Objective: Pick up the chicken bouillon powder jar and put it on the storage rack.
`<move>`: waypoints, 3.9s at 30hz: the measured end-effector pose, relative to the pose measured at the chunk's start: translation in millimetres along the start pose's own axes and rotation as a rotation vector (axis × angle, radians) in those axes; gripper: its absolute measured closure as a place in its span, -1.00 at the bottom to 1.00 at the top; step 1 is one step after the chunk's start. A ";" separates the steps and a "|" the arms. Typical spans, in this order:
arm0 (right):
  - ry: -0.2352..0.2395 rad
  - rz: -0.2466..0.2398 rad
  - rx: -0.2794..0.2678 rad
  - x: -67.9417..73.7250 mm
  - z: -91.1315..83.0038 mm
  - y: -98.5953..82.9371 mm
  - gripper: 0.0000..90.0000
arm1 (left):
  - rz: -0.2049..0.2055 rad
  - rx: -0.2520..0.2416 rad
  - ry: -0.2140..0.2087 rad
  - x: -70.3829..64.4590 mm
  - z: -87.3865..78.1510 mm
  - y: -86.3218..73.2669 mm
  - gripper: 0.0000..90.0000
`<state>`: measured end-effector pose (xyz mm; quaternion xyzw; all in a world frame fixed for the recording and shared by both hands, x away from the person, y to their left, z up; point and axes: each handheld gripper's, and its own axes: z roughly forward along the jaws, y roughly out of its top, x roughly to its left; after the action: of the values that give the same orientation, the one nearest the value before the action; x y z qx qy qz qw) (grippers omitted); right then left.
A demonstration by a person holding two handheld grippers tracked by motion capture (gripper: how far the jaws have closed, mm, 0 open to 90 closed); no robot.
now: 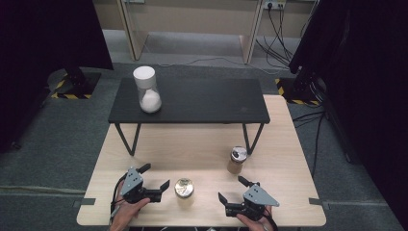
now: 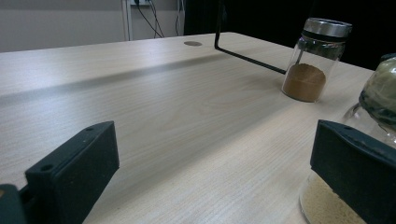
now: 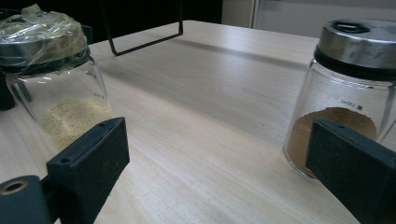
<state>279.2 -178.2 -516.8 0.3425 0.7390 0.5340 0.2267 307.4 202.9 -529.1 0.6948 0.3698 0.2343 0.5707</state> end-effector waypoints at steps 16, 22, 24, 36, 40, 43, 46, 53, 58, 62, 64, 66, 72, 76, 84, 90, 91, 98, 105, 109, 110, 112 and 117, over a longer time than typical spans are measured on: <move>0.036 -0.016 0.005 11.6 5.2 0.2 -0.86 | -0.002 -0.001 -0.003 0.2 0.4 0.0 -0.99; 0.054 -0.020 0.008 18.5 9.0 0.3 -0.86 | -0.002 -0.002 -0.005 0.1 0.2 0.2 -0.99; 0.062 -0.025 0.010 20.9 10.9 0.2 -0.86 | -0.003 -0.002 -0.006 0.0 0.3 0.1 -0.99; 0.089 -0.033 0.015 30.9 17.9 0.4 -0.86 | -0.009 -0.002 -0.009 0.4 0.7 -0.1 -0.99; 0.096 -0.037 0.015 34.3 20.2 1.0 -0.86 | -0.008 -0.004 -0.010 0.4 0.6 0.2 -0.99; 0.102 -0.040 0.016 36.7 22.0 1.1 -0.86 | -0.009 -0.006 -0.010 0.5 0.5 0.3 -0.99; 0.105 -0.045 0.014 38.5 23.0 1.6 -0.86 | -0.011 -0.006 -0.009 0.8 0.5 0.4 -0.99; 0.112 -0.046 0.010 40.9 24.1 2.5 -0.86 | -0.013 -0.006 -0.008 0.9 0.4 0.4 -0.99; 0.115 -0.045 0.011 42.7 25.1 3.0 -0.86 | -0.013 -0.006 -0.009 0.9 0.5 0.4 -0.99; 0.118 -0.048 0.010 44.2 26.4 2.9 -0.86 | -0.014 -0.007 -0.010 0.8 0.4 0.5 -0.99; 0.120 -0.048 0.011 44.9 26.8 3.0 -0.86 | -0.014 -0.006 -0.010 0.9 0.4 0.5 -0.99; 0.121 -0.047 0.010 45.2 26.9 3.3 -0.86 | -0.014 -0.006 -0.010 1.0 0.5 0.4 -0.99; 0.125 -0.049 0.010 46.8 28.1 3.5 -0.86 | -0.015 -0.005 -0.011 0.8 0.6 0.4 -0.99; 0.127 -0.048 0.012 48.1 28.9 3.4 -0.86 | -0.016 -0.004 -0.013 0.9 0.5 0.5 -0.99; 0.130 -0.048 0.013 49.2 30.0 3.6 -0.86 | -0.017 0.000 -0.015 0.6 0.9 0.2 -0.99; 0.133 -0.051 0.017 51.1 32.2 3.4 -0.86 | -0.016 0.001 -0.016 0.5 1.1 0.2 -0.99; 0.134 -0.051 0.017 51.4 32.5 3.3 -0.86 | -0.017 0.001 -0.017 0.4 1.1 0.2 -0.99; 0.136 -0.054 0.020 52.3 33.9 3.0 -0.86 | -0.013 0.003 -0.018 0.1 1.2 0.2 -0.98; 0.140 -0.055 0.020 53.3 34.8 2.8 -0.86 | -0.013 0.005 -0.019 0.1 1.3 0.1 -0.98; 0.145 -0.057 0.024 55.5 36.0 2.4 -0.86 | -0.012 0.005 -0.019 0.1 1.3 0.2 -0.98; 0.148 -0.058 0.023 56.0 36.3 2.5 -0.86 | -0.012 0.005 -0.019 0.0 1.3 0.1 -0.98; 0.149 -0.060 0.025 56.7 36.6 2.6 -0.86 | -0.012 0.006 -0.020 0.0 1.4 0.1 -0.98; 0.155 -0.058 0.023 57.6 36.4 3.5 -0.86 | -0.011 0.007 -0.023 -0.4 1.6 0.0 -0.98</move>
<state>267.5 -111.4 -523.6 0.2812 0.7700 0.5438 0.1800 308.3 201.6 -529.5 0.6973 0.3681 0.2218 0.5737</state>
